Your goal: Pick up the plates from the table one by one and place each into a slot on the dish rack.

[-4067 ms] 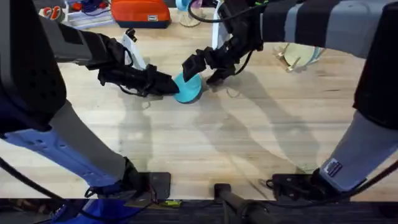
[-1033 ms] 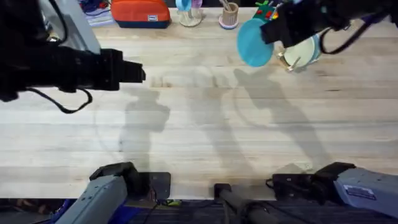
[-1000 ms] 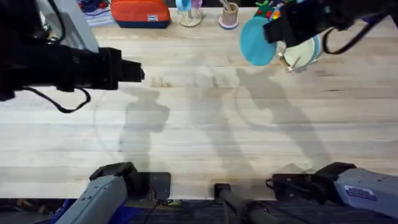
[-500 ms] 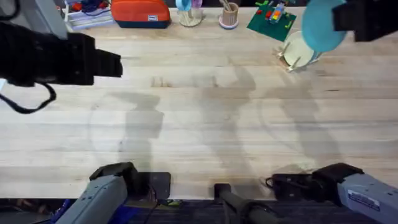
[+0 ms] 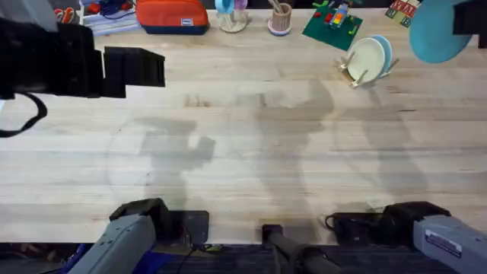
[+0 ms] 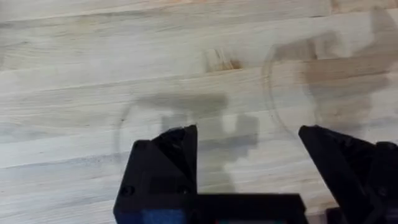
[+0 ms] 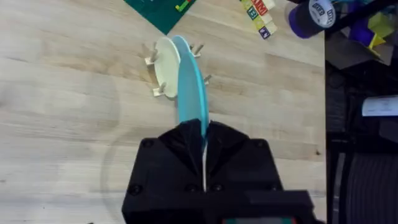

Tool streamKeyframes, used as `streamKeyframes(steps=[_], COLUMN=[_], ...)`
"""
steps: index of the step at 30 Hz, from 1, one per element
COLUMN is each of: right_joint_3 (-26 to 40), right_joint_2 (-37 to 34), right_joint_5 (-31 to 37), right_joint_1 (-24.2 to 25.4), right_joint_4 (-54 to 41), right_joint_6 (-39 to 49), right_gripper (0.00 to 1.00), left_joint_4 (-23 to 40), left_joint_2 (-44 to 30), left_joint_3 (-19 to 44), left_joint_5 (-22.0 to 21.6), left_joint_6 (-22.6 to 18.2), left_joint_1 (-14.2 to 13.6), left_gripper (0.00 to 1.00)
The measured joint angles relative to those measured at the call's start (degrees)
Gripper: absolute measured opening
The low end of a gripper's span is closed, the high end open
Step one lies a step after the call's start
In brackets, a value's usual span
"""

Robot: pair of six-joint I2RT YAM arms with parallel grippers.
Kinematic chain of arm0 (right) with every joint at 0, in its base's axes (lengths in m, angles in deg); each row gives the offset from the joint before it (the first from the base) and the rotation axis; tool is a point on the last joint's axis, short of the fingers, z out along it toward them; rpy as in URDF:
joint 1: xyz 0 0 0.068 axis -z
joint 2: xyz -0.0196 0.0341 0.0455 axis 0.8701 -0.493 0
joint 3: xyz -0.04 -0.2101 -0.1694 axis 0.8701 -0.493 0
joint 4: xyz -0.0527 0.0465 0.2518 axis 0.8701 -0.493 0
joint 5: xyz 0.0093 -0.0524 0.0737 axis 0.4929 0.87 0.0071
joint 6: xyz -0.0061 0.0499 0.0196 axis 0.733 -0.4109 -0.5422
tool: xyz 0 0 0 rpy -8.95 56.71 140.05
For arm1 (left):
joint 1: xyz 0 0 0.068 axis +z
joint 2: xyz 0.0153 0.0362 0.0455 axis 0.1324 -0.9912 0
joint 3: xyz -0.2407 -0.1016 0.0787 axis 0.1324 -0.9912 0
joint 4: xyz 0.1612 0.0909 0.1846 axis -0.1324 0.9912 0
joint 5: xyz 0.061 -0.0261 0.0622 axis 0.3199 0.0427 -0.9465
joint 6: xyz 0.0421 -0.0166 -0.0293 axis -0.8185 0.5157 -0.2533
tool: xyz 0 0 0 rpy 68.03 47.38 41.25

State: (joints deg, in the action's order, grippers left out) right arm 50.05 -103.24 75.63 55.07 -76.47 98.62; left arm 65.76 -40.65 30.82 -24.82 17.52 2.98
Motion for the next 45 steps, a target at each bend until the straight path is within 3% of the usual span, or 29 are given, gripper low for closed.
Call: streamKeyframes(steps=[9, 16, 24, 25, 29, 45], right_joint_3=[0.0, 0.11, 1.94, 2.05, 2.1, 2.16], right_joint_2=[0.0, 0.0, -0.05, -0.7, -2.5, -14.58], right_joint_5=[-1.87, -3.3, -16.55, -19.1, -22.29, -26.23], right_joint_1=[0.77, 4.51, 14.45, 19.3, 22.38, 25.25], right_joint_4=[0.73, 1.36, 1.59, 3.07, 4.68, 12.95], right_joint_6=[0.2, 0.2, 3.09, 5.36, 9.15, 16.37], right_gripper=[0.029, 0.028, 0.028, 0.028, 0.028, 0.028], left_joint_4=[0.02, 0.11, 0.13, 0.13, 0.13, 0.13], left_joint_2=[0.0, 0.0, 0.0, 0.0, 0.0, 0.0], left_joint_3=[0.0, 0.0, 0.0, 0.0, 0.0, 0.0], left_joint_5=[-0.01, -0.01, -0.01, -0.01, -0.01, -0.01], left_joint_6=[0.0, 0.02, 0.0, 0.0, 0.0, 0.0], left_joint_1=[0.0, 0.0, 0.0, 0.0, 0.0, 0.0], left_gripper=[0.995, 0.994, 0.994, 0.994, 0.993, 0.995])
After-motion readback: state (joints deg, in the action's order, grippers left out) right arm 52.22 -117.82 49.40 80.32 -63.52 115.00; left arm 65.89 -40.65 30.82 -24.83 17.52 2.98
